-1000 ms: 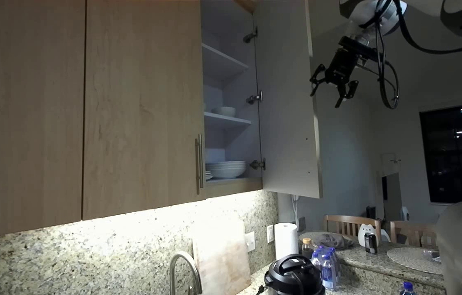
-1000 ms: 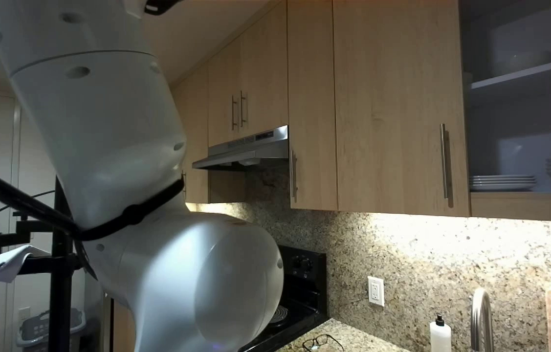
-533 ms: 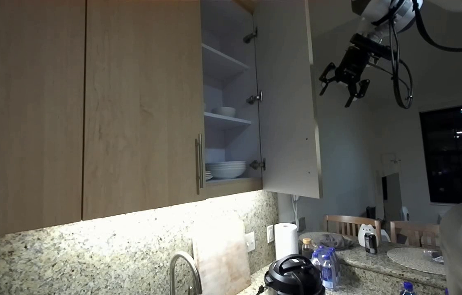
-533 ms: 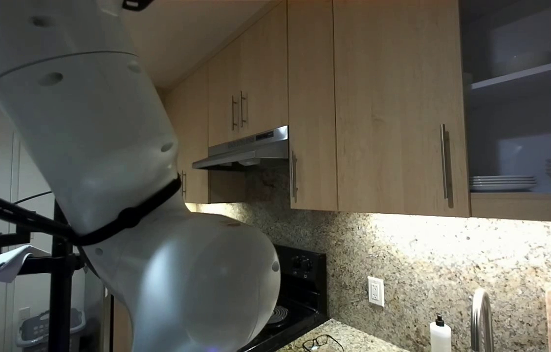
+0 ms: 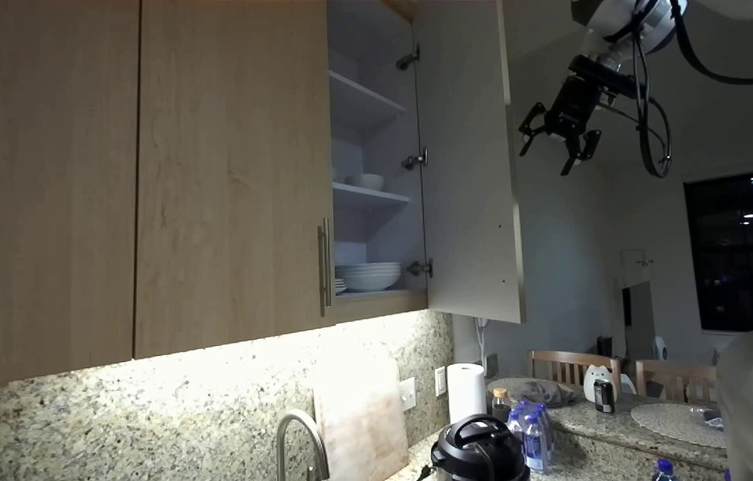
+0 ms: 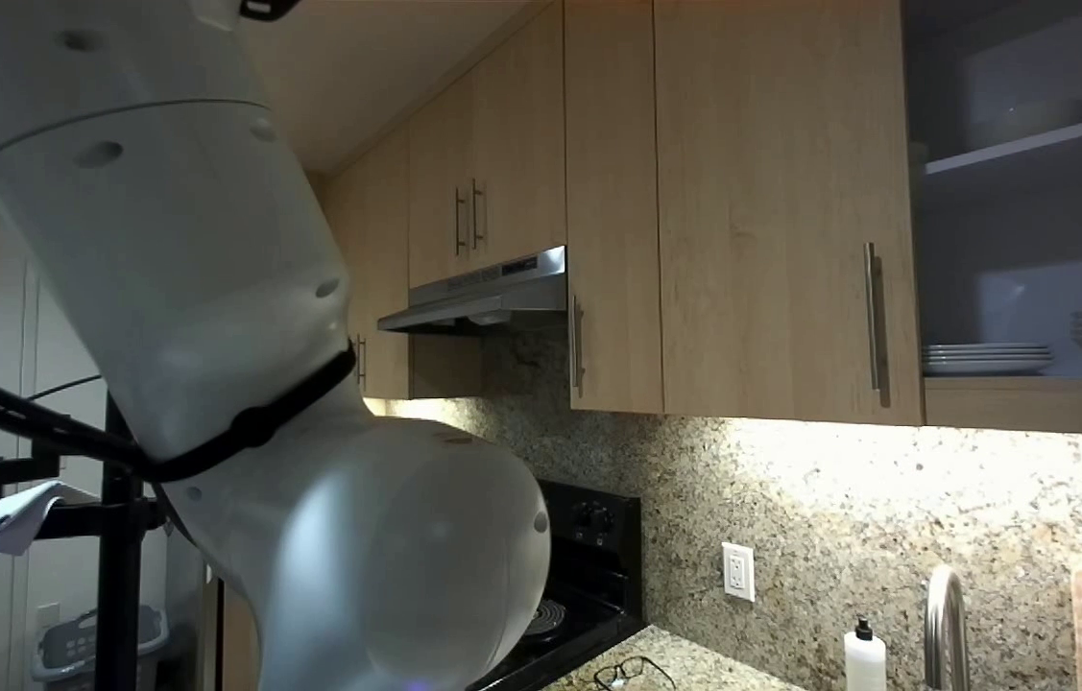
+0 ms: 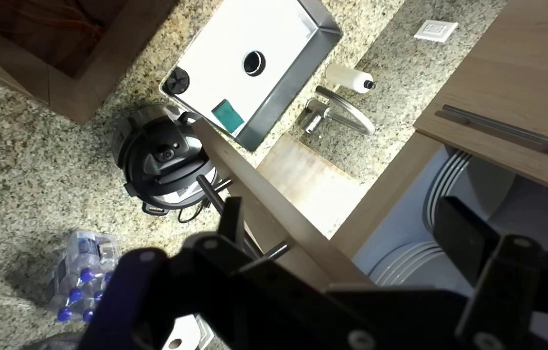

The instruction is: Close the right door of the top cabinet.

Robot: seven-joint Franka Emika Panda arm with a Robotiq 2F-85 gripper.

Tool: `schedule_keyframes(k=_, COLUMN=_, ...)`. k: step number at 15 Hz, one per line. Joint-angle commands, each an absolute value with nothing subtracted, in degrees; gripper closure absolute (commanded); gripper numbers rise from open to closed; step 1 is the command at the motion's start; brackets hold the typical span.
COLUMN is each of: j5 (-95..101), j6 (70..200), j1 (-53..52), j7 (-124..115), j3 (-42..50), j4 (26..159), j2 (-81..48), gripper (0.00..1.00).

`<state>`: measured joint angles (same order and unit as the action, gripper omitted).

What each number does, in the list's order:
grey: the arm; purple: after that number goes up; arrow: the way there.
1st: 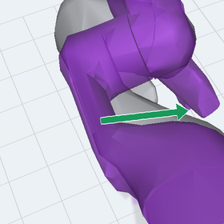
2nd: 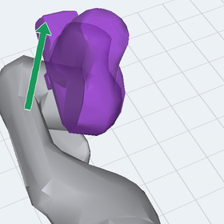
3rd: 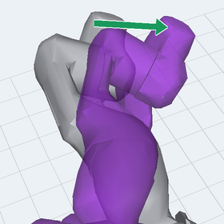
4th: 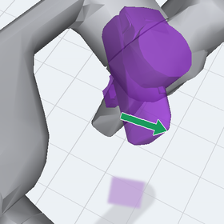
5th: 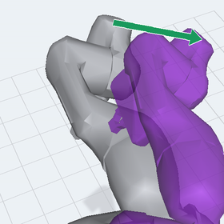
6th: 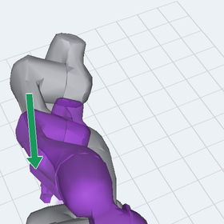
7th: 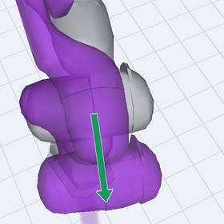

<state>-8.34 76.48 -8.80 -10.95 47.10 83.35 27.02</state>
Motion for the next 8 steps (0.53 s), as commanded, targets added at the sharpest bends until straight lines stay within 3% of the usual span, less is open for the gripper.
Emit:
schedule_keyframes(k=1, j5=-12.7, j6=75.6, j1=-2.3, j7=-7.5, j3=45.3, j4=82.7, j2=23.3, gripper=0.0)
schedule_keyframes(k=8, j5=-19.8, j6=79.2, j1=4.9, j7=-6.4, j3=45.1, j4=84.7, j2=21.0, gripper=0.0)
